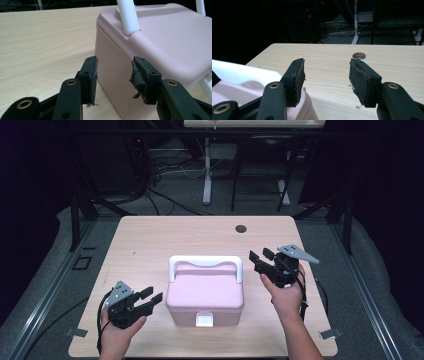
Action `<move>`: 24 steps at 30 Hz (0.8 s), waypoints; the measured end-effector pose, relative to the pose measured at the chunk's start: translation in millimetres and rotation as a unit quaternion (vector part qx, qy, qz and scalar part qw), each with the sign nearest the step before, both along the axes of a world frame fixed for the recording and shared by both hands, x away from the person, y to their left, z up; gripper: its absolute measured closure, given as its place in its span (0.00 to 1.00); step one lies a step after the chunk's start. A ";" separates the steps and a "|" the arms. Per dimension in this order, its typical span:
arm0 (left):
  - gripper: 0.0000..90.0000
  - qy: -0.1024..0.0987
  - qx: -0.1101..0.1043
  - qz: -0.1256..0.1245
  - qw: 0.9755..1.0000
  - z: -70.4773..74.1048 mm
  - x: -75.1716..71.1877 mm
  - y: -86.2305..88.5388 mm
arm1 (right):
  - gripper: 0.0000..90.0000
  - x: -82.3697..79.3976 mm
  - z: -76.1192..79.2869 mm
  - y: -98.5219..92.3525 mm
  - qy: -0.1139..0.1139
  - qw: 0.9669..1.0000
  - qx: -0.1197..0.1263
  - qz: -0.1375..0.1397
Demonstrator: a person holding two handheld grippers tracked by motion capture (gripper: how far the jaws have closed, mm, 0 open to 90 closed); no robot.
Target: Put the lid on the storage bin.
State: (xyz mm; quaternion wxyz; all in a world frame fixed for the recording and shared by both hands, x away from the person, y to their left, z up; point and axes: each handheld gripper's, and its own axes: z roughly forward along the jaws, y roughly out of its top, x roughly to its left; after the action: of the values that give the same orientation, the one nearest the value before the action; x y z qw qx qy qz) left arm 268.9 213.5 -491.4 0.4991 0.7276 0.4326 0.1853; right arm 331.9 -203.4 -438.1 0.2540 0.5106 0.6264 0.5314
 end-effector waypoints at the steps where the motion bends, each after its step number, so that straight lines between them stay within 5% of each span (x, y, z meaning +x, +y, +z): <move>1: 0.61 -0.002 -0.001 0.004 1.000 0.9 3.7 0.1 | 0.51 0.1 0.1 -0.3 0.000 1.000 0.000 0.000; 24: 0.59 0.005 -0.008 0.036 0.999 -14.4 18.8 8.8 | 0.51 0.8 -0.8 -0.8 0.005 1.000 -0.001 0.002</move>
State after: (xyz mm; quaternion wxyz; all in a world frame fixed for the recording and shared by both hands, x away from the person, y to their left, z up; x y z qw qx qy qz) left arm 287.7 222.3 -505.7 0.4959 0.7086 0.4623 0.1955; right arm 332.6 -204.2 -438.8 0.2503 0.5114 0.6297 0.5285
